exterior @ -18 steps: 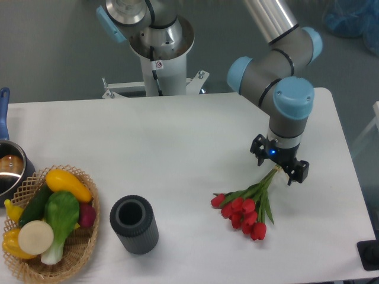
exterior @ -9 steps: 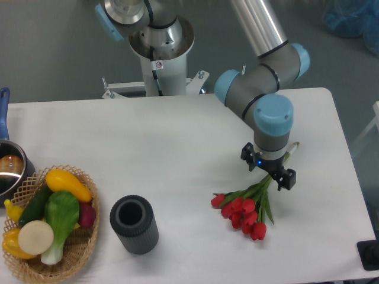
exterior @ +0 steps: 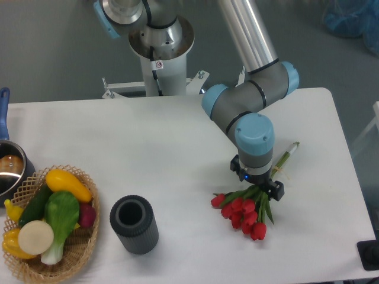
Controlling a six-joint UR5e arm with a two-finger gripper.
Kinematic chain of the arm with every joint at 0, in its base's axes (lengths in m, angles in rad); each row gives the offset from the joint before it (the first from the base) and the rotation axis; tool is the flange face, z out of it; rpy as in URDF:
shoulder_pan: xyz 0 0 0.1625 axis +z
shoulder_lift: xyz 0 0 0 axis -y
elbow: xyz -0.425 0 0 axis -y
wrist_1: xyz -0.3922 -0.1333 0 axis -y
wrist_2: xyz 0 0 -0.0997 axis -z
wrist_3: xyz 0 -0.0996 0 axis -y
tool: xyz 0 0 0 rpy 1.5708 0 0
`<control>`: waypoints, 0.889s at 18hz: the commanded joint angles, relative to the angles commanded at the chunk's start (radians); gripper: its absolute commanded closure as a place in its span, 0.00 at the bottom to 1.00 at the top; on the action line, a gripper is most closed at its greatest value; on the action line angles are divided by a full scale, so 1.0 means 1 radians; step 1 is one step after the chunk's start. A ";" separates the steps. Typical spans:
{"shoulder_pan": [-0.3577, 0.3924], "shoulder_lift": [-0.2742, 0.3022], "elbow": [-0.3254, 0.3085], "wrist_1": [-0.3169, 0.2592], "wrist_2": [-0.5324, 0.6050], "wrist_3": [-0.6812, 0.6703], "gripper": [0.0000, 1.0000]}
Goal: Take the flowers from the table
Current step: 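Close the gripper around the tulip stems just below the blooms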
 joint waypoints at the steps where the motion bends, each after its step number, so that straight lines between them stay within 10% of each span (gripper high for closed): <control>1: 0.000 0.000 0.000 0.002 -0.008 0.000 0.00; 4: 0.003 0.008 -0.009 0.002 -0.008 -0.005 0.57; 16: 0.009 0.009 0.012 0.006 0.001 -0.106 0.94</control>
